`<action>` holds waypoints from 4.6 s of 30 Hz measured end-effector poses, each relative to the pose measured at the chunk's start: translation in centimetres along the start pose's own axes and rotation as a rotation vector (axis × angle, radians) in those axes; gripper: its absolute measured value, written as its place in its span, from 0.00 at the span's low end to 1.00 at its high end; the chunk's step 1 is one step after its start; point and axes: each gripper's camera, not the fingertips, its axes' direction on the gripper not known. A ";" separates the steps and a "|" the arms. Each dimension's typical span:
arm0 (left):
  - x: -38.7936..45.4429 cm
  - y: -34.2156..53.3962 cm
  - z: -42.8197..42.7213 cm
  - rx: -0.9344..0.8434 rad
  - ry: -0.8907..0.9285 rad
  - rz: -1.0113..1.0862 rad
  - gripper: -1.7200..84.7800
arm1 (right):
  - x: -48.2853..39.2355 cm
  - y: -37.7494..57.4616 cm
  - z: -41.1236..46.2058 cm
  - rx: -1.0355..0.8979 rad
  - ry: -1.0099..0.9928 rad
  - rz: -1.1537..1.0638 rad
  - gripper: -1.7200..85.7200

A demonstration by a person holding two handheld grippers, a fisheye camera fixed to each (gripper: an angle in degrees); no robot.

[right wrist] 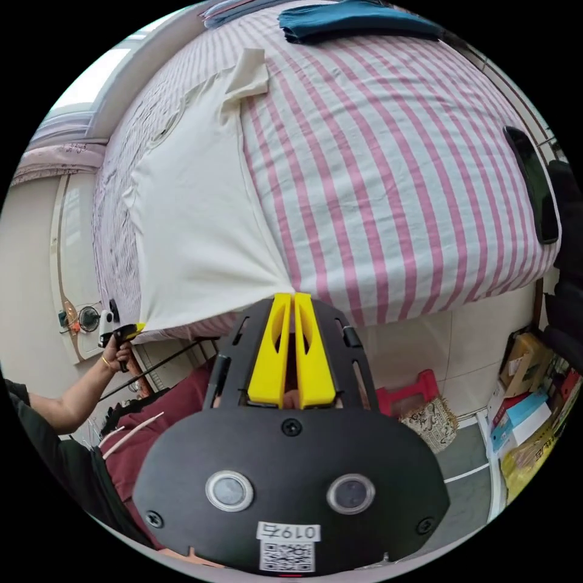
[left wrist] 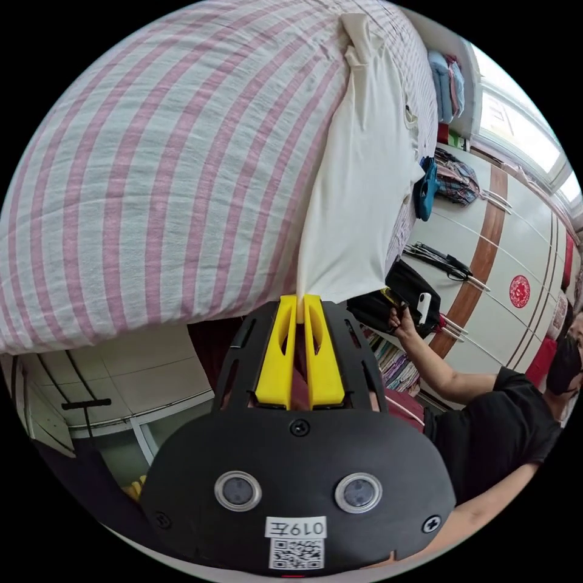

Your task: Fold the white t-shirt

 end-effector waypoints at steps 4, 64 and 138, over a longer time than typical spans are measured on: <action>0.5 -0.9 -0.2 -0.039 -0.101 -0.047 0.04 | -1.1 -0.2 0.4 -0.046 0.120 -0.093 0.01; 20.7 -9.1 -19.3 0.701 -0.078 0.098 0.18 | -20.2 -11.1 -20.3 0.130 -0.482 -0.568 0.01; 27.0 -8.0 -17.1 0.376 -0.181 0.428 0.05 | -57.1 -4.2 -23.7 -0.093 0.402 -1.495 0.01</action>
